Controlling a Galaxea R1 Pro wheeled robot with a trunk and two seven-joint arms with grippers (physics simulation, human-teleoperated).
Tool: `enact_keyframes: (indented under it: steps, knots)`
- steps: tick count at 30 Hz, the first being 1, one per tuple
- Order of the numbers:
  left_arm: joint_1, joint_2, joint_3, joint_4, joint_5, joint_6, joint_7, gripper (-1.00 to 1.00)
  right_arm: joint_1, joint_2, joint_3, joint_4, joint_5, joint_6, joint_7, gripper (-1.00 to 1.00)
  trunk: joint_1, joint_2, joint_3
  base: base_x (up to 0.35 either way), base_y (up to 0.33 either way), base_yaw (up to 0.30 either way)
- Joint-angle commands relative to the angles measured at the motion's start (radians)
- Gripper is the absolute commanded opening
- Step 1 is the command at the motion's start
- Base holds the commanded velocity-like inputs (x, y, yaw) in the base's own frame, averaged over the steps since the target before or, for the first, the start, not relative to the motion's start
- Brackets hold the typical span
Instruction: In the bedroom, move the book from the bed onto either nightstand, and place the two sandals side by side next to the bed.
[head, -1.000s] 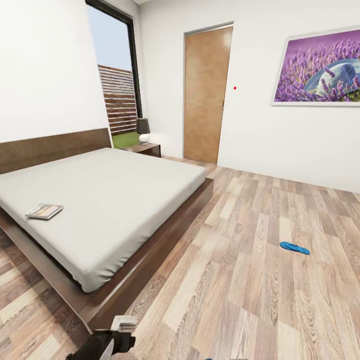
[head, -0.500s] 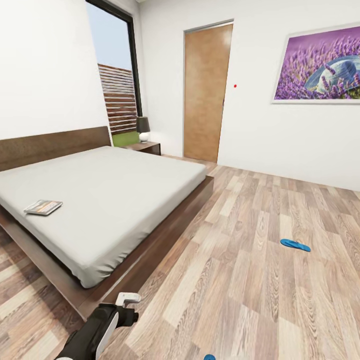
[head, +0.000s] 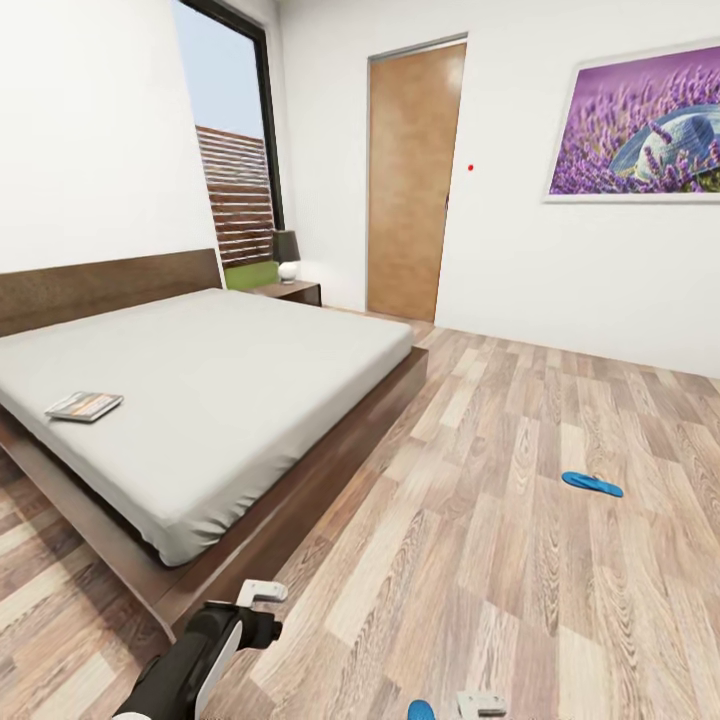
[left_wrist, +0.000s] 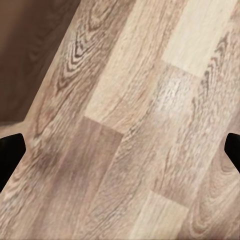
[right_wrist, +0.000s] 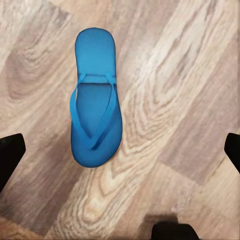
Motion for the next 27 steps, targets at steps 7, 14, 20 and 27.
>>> enact_keyframes:
  steps: [7, 14, 20, 27]
  knots:
    - [0.0, 0.0, -0.002, -0.026, 0.001, 0.011, -0.002, 1.0, -0.011, 0.001, -0.001, -0.004, -0.002, 0.017, -0.018, 1.0, 0.027, -0.05, -0.023, 0.0, 0.0, 0.0]
    - [0.0, 0.0, -0.003, -0.055, 0.001, 0.014, -0.002, 1.0, -0.057, 0.004, 0.0, -0.006, -0.001, 0.044, -0.032, 1.0, 0.054, -0.099, -0.045, 0.0, 0.0, 0.0]
    - [0.0, 0.0, -0.004, -0.067, 0.0, 0.016, -0.003, 1.0, -0.098, 0.009, 0.0, -0.007, -0.002, 0.103, -0.04, 1.0, 0.077, -0.141, -0.064, 0.0, 0.0, 0.0]
    - [0.0, 0.001, -0.004, -0.08, 0.0, 0.041, -0.003, 1.0, -0.115, 0.025, 0.001, -0.011, -0.003, 0.126, -0.043, 1.0, 0.103, -0.19, -0.086, 0.0, 0.0, 0.0]
